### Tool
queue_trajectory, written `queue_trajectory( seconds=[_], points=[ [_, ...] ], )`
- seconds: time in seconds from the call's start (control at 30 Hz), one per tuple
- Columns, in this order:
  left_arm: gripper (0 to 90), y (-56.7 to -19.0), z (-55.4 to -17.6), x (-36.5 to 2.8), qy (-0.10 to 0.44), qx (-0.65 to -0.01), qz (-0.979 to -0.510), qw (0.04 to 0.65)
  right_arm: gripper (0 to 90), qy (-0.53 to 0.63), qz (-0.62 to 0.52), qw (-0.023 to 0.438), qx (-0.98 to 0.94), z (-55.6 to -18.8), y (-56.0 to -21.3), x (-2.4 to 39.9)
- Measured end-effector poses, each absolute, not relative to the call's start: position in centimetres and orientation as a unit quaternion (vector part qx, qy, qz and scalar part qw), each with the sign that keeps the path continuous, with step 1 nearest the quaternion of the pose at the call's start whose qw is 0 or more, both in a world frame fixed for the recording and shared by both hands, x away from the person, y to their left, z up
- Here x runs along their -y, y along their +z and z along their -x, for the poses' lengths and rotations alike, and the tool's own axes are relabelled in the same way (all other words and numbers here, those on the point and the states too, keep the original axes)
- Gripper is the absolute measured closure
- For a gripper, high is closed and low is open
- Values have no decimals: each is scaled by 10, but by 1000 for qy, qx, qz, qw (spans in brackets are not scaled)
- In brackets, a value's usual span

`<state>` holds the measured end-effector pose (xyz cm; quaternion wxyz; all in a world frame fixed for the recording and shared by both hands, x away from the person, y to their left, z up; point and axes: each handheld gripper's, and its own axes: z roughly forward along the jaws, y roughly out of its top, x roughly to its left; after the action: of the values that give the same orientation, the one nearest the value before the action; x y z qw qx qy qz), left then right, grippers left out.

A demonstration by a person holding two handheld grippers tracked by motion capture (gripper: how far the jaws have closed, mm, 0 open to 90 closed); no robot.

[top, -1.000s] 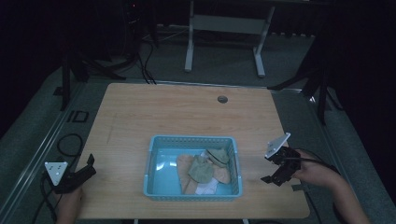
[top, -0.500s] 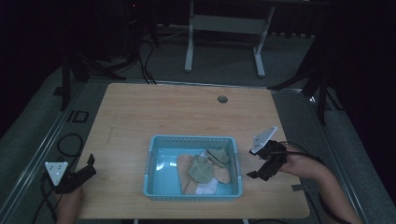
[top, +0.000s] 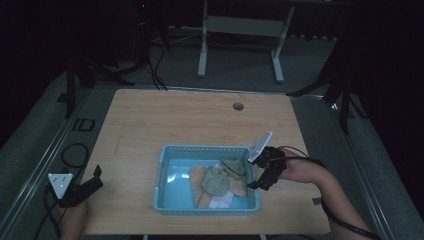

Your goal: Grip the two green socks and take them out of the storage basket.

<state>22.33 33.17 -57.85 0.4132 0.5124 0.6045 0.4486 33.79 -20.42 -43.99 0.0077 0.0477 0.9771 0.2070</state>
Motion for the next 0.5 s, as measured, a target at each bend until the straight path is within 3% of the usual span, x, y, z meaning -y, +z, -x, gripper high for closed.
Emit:
queue_trajectory(
  seconds=[0.5],
  points=[
    [4, -579, -223, -332, 448, -603, -513, 415, 142, 213, -18, -13, -977, -343, -451, 160]
  ],
)
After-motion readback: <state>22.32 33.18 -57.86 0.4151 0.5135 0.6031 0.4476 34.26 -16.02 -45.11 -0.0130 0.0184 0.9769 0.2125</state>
